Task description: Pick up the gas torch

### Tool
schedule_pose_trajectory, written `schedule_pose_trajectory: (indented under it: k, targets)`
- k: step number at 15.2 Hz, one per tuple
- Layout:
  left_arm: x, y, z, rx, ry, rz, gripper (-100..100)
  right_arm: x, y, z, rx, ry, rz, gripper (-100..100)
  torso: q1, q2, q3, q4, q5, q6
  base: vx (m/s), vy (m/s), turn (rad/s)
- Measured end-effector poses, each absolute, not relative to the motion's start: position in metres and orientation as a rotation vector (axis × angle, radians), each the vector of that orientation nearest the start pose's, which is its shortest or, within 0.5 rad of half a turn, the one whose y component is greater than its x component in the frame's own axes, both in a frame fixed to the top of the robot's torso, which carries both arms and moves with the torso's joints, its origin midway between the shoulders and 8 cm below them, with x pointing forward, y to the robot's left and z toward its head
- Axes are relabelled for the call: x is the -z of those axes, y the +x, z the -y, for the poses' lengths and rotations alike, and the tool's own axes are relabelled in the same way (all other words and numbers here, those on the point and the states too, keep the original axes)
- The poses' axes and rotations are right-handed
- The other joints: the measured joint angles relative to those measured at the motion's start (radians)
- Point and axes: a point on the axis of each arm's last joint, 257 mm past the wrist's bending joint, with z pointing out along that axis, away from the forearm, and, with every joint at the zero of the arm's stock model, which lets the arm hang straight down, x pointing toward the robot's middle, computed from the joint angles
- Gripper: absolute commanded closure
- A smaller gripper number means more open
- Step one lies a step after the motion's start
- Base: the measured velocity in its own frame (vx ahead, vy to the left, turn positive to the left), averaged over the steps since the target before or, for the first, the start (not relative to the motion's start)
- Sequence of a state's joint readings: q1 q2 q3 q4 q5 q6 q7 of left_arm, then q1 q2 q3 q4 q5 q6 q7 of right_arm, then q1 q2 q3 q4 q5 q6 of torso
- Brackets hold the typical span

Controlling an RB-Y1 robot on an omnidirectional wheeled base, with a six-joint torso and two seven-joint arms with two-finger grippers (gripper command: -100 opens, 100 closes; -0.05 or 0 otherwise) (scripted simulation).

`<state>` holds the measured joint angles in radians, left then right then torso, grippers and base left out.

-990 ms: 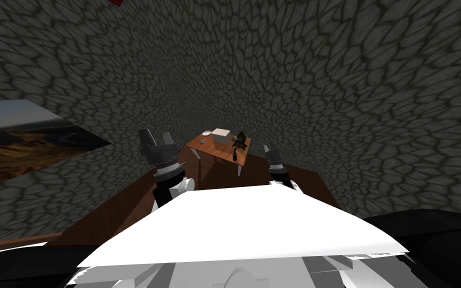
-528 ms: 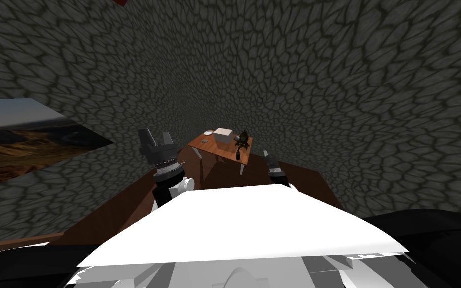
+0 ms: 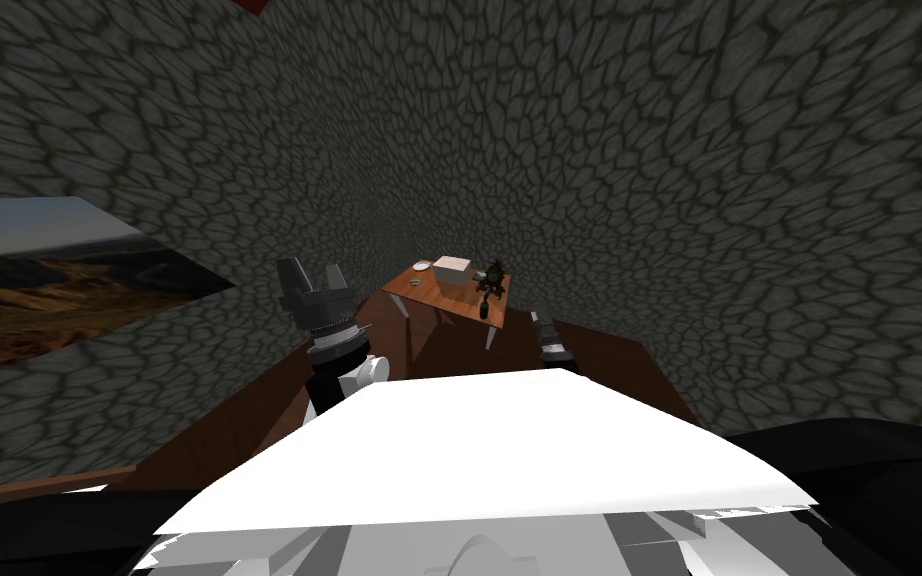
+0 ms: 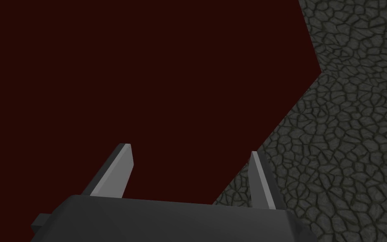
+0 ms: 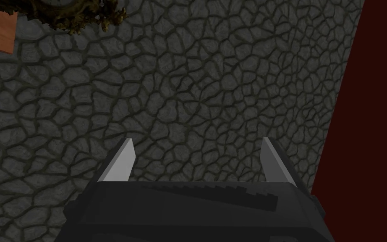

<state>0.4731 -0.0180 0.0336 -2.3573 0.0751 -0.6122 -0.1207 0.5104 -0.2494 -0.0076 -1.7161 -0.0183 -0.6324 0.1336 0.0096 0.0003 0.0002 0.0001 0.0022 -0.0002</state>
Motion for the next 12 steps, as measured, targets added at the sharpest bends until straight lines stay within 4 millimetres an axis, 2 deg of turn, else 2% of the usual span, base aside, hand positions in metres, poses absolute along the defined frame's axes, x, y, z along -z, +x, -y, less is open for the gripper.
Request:
schedule_pose_trajectory:
  k: [4, 8, 12]
  targets:
    - [-0.085, 0.302, -0.291, 1.249, -0.503, -0.425, 0, 0.238, 0.364, 0.336, -0.954, 0.773, -1.177, -100, -0.001, -0.001, 0.000, 0.000, 0.000, 0.000, 0.001, 0.120, 0.000]
    - [-0.085, 0.302, -0.291, 1.249, -0.503, -0.425, 0, 0.265, 0.354, 0.359, -0.878, 0.787, -1.223, -100, 0.000, -0.001, 0.000, 0.000, 0.000, 0.000, 0.005, 0.136, -0.001]
    - [-0.085, 0.302, -0.291, 1.249, -0.503, -0.425, 0, 0.291, 0.346, 0.373, -0.812, 0.804, -1.264, -100, -0.003, -0.001, -0.001, 0.000, -0.001, 0.000, 0.005, 0.096, 0.005]
